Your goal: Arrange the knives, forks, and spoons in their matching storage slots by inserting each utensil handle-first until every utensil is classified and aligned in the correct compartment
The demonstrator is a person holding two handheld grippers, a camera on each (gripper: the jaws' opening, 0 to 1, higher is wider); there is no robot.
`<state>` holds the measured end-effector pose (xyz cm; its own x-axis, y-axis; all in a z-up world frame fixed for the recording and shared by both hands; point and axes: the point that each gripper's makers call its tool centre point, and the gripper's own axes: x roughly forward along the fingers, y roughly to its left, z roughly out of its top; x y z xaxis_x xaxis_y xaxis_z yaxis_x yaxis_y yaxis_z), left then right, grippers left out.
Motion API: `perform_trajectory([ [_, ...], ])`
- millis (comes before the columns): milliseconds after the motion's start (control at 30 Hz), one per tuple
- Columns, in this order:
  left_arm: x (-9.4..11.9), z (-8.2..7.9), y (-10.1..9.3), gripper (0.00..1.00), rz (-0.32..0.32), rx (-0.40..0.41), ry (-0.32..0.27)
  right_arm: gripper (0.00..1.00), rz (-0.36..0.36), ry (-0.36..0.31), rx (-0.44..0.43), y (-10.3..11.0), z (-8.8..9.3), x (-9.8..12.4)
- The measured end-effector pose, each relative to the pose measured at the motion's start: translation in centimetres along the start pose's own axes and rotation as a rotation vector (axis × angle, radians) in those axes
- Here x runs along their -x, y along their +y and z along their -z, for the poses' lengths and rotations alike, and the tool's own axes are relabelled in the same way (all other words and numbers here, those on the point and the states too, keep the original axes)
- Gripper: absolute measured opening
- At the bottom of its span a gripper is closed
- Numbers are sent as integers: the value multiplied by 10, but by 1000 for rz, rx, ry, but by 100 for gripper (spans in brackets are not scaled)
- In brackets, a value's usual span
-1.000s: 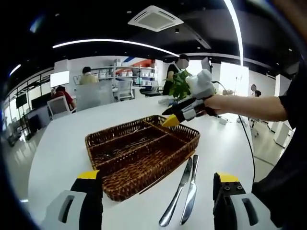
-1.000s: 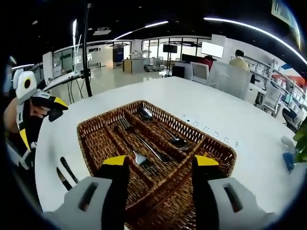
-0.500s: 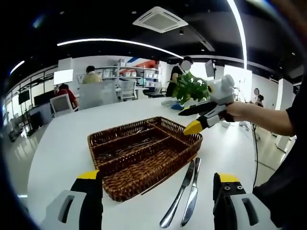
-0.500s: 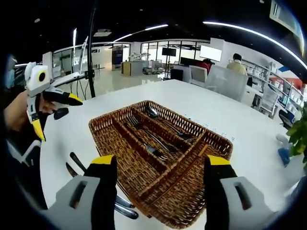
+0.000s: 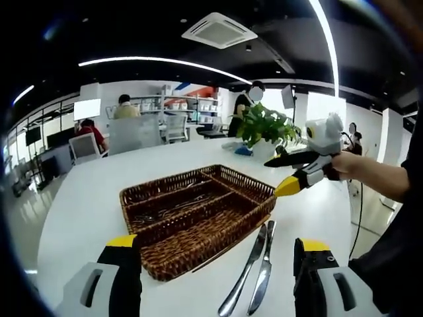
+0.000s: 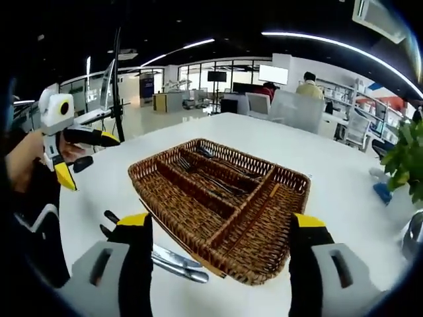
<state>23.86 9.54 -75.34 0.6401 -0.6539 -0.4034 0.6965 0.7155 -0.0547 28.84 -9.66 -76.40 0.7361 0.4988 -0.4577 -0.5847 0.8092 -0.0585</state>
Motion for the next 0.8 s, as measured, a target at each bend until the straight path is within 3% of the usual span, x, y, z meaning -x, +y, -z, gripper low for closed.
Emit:
perform_trajectory([
  [567,7,7,-2,100,-7,15,-11,100,10,-20,-68,15,19,31],
  [800,11,12,-7,100,2,10,1,100,-11,-6,-85,28,27,37],
])
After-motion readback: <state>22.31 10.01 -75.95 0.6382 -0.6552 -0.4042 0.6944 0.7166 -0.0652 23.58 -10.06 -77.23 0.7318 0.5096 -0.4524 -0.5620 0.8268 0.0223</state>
